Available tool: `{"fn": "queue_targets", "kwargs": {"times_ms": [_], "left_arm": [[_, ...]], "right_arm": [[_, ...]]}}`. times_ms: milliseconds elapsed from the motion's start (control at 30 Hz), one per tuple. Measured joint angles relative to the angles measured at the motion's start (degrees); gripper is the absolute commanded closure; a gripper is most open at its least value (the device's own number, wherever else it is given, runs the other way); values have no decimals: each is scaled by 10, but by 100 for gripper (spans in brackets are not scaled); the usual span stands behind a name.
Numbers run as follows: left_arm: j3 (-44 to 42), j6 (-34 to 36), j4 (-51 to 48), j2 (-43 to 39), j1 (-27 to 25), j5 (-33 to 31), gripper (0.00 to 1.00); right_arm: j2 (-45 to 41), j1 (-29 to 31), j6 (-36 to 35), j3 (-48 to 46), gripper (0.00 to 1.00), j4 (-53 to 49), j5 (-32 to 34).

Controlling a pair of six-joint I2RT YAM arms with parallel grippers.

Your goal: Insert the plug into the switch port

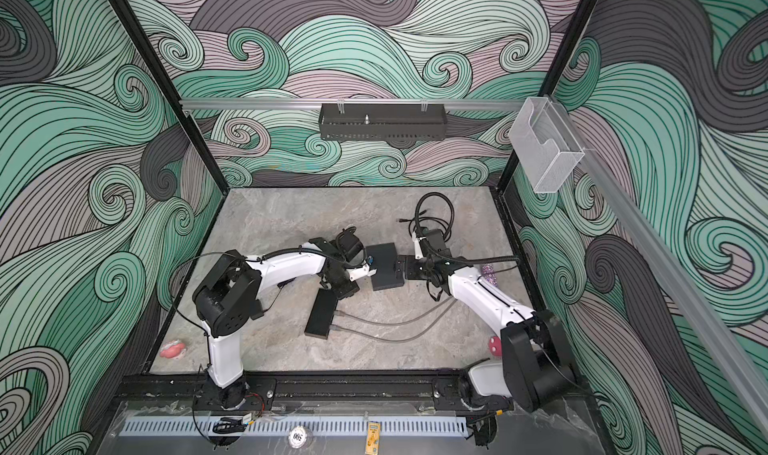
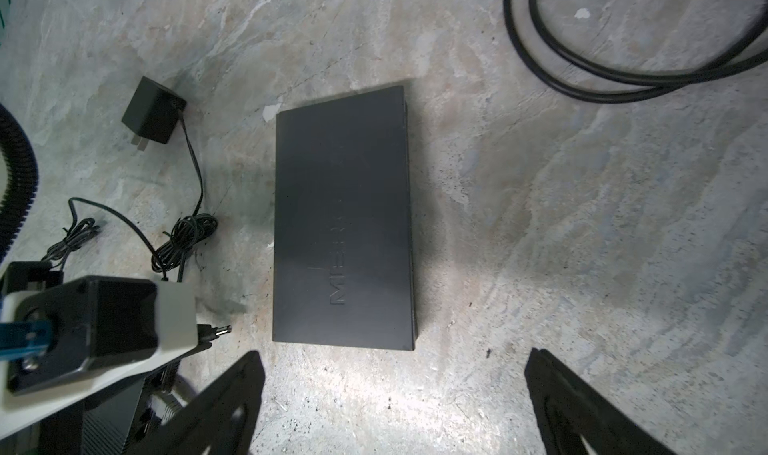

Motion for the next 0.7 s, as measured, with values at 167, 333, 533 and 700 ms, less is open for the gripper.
{"fn": "queue_targets", "kwargs": {"times_ms": [167, 333, 533, 700], "left_arm": [[28, -46, -33, 19, 1, 3, 100], [41, -65, -28, 41, 1, 10, 100], [42, -77, -7, 42, 6, 16, 100], [41, -80, 32, 42, 22, 46, 100]], "right_arm": [[51, 1, -9, 27, 1, -9, -23], [80, 1, -13, 47, 1, -10, -40], [94, 1, -15, 59, 1, -11, -61], [122, 0, -13, 82, 2, -5, -80]]}}
